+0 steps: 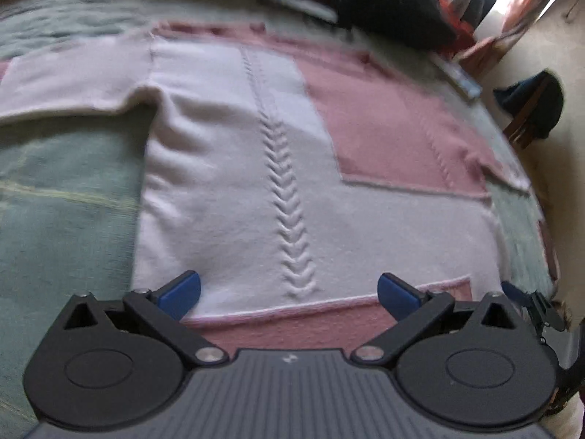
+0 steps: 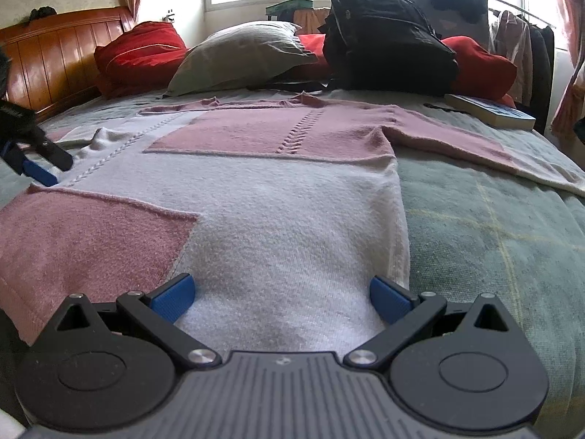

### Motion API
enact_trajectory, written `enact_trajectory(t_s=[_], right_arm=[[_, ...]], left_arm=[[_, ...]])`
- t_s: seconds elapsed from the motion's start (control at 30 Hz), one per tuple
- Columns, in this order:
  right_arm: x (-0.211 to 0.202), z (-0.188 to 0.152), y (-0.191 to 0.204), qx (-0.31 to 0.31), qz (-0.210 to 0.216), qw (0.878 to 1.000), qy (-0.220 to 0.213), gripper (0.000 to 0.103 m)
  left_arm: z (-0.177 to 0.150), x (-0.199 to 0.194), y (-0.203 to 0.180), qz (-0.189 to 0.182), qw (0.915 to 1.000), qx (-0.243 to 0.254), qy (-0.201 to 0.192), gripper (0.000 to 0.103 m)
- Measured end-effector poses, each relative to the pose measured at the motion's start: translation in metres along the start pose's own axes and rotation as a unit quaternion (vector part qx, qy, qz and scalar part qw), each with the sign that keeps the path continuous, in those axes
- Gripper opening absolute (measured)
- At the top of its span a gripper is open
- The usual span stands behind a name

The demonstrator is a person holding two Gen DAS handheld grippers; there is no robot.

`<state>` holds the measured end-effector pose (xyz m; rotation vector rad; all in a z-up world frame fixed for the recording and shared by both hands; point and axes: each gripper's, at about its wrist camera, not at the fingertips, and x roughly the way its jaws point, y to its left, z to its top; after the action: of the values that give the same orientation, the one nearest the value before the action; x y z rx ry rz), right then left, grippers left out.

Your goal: Fold clothes

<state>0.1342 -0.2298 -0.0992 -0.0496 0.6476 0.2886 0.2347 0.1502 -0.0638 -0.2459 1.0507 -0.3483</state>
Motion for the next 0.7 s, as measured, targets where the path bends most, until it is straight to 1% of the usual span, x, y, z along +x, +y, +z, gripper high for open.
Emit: enact_trajectory(t_s=[0.07, 0.13, 0.17, 0.27, 0.33, 0.4, 0.47, 0.53, 0.57, 0.67, 0.7], right_arm=[[0.0, -0.001, 0.0, 0.0, -0.001, 1.0, -0.001, 0.103], [-0.001, -0.001, 0.0, 0.0, -0.001, 1.0, -0.002, 0.103], [-0.001, -0.001, 0.0, 0.0, -0.001, 1.0, -0.003, 0.103], [-0.001, -0.001, 0.001, -0.001, -0.002, 1.0, -0.002, 0.103], [-0.001, -0.001, 0.001, -0.001, -0.004, 1.0, -0.002, 0.103], [-0.001, 0.0, 0.002, -0.001, -0.005, 1.0, 0.0, 0.103], [-0.002, 0.0, 0.003, -0.002, -0.006, 1.0, 0.003, 0.103], [-0.005, 0.0, 0.003, -0.003, -0.006, 1.0, 0.01, 0.103], [-0.008, 0.001, 0.002, 0.0, -0.004, 1.0, 0.014, 0.103], [-0.022, 0.003, -0.007, 0.028, 0.023, 0.999, 0.019, 0.103], [-0.028, 0.006, -0.015, 0.05, 0.038, 0.998, 0.013, 0.103]], left_arm=[[0.0, -0.008, 0.01, 0.036, 0.9991, -0.015, -0.02, 0.102], [0.003, -0.016, 0.014, 0.071, 0.9962, -0.032, -0.037, 0.102], [0.001, -0.02, 0.008, 0.071, 0.9961, -0.026, -0.045, 0.102], [-0.006, -0.032, -0.017, 0.048, 0.9964, 0.01, -0.069, 0.102], [-0.011, -0.037, -0.037, 0.033, 0.9951, 0.041, -0.084, 0.102], [-0.022, -0.032, -0.062, 0.03, 0.9912, 0.078, -0.103, 0.102], [-0.034, -0.02, -0.084, 0.037, 0.9867, 0.108, -0.115, 0.102], [-0.045, -0.004, -0.099, 0.046, 0.984, 0.128, -0.115, 0.102], [-0.05, 0.005, -0.104, 0.047, 0.9836, 0.138, -0.106, 0.102], [-0.06, 0.029, -0.109, 0.06, 0.9835, 0.148, -0.086, 0.102], [-0.063, 0.033, -0.11, 0.064, 0.983, 0.147, -0.09, 0.102]])
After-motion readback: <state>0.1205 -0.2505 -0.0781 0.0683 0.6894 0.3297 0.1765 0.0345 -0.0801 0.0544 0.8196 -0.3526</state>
